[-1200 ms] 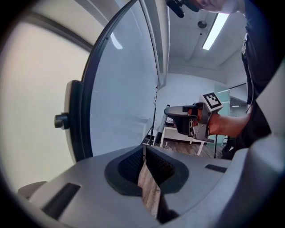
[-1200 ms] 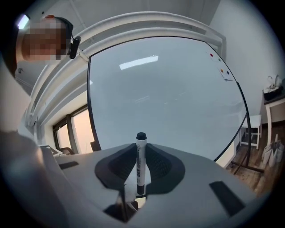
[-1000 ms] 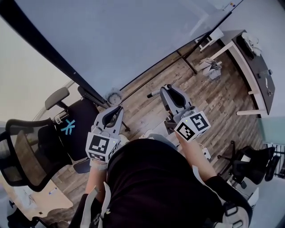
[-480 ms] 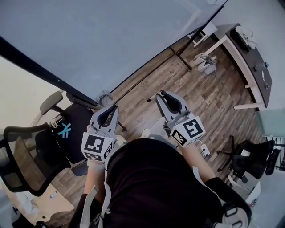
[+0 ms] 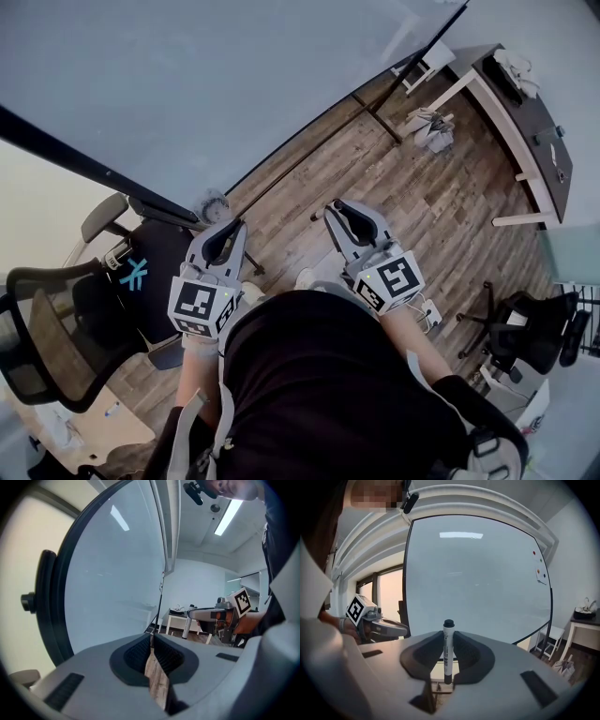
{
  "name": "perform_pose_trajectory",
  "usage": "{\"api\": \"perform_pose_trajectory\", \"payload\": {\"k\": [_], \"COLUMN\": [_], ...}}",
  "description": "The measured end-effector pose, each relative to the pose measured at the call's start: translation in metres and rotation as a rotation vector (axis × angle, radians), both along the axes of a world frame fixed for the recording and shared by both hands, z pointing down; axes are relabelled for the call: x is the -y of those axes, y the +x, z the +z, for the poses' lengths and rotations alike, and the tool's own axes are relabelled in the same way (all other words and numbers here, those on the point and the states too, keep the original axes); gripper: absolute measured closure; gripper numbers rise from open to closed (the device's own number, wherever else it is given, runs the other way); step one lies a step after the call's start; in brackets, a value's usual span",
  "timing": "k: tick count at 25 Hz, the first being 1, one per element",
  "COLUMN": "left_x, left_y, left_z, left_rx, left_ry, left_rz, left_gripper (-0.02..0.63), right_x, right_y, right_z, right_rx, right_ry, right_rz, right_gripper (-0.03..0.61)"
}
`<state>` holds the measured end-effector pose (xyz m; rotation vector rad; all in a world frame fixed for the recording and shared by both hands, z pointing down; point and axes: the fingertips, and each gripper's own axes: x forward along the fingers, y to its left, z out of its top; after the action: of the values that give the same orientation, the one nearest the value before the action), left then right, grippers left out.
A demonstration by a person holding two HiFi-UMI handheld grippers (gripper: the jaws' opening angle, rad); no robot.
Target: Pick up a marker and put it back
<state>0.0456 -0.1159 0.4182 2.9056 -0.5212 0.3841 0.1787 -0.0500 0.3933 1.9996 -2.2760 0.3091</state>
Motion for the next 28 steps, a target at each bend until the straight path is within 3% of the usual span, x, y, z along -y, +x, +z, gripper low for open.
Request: {"api": "perform_pose_trajectory", "payload": {"k": [12,28], "left_x": [0.000,0.002], "left_y": [-0.005,-0.037], "left_z": [0.003,0.004], "left_rx": [0.004,0.014], "left_ry": [-0.008,-0.019], "left_rz": [-0.021,-0.094], "left_gripper": [0.603,0.604], "right_x": [0.004,0.039], "right_y": [-0.001,-0.022], "right_z": [0.007,-0.024], "right_rx": [0.010,0.063], "right_ry": [-0.020,0.029], "right_rz": [-0.021,-0.095], "right_gripper": [0.503,0.502]}}
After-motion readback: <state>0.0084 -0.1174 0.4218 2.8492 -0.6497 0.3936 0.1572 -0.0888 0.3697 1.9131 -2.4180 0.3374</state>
